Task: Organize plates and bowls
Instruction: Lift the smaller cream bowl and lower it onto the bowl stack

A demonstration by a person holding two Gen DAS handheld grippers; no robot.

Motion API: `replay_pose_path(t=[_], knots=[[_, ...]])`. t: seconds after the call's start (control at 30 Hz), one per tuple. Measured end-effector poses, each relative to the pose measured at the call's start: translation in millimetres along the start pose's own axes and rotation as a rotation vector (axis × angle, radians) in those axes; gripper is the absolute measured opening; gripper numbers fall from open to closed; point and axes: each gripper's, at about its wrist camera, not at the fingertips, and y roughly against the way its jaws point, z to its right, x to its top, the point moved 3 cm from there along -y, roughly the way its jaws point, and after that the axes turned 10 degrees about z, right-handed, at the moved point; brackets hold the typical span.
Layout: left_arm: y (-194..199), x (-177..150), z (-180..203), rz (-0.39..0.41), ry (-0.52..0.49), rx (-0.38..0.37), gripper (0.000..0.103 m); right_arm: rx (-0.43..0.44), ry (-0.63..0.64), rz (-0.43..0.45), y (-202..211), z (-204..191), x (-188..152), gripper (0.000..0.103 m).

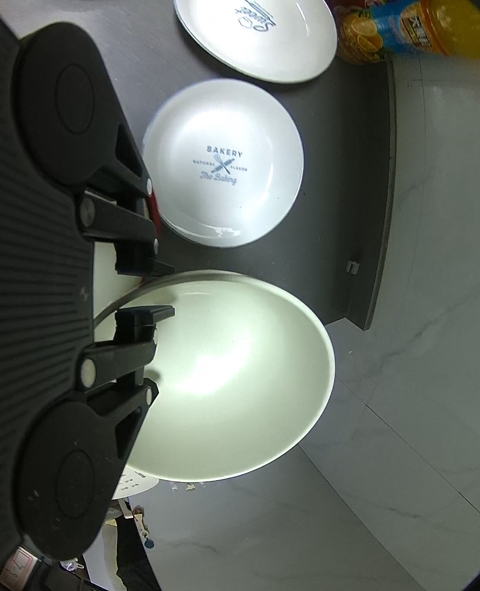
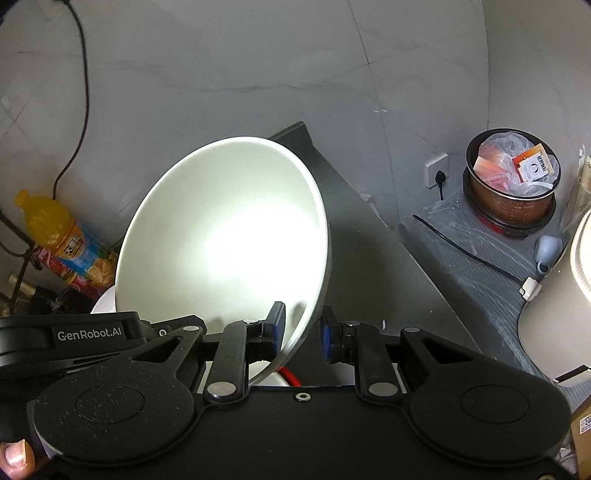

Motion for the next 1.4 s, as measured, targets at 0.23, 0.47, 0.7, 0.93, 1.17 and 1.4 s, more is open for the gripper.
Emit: replay_pose_path(t=[0.23,0.47,0.7,0.93,1.17,1.4], knots=[[19.0,-12.9,-8.9,0.006,0.006,0.005,0.014,0.012,0.008,-0.002,15.5,-7.7,-14.1,0.020],[38.6,-26.7,-16.6,0.012,0.006,0.011,0.014,0.026,0.012,-0.011,29.8,-14.7,-29.9,0.020],[51.2,-42.4,-27.2,0.000,0.010,0.027,0.014,0.034,0.021,-0.018,39.7,-23.2,-44.2,0.020],[57.1,-55.3,-34.7,-0.015,0.011,0.028,0.014,0.035,0.028,-0.023,47.8,-25.6,-56.7,0.020],[56.4,-64.7,-43.1,-0.041,0.021,0.044,0.014,0.036,0.020,-0.062,44.9,-24.9,-69.4,0.020],[55.7,-72.9,-55.1,-0.073,0.038,0.071,0.015,0.036,0.019,-0.114,39.8,-29.3,-81.4,0.023]])
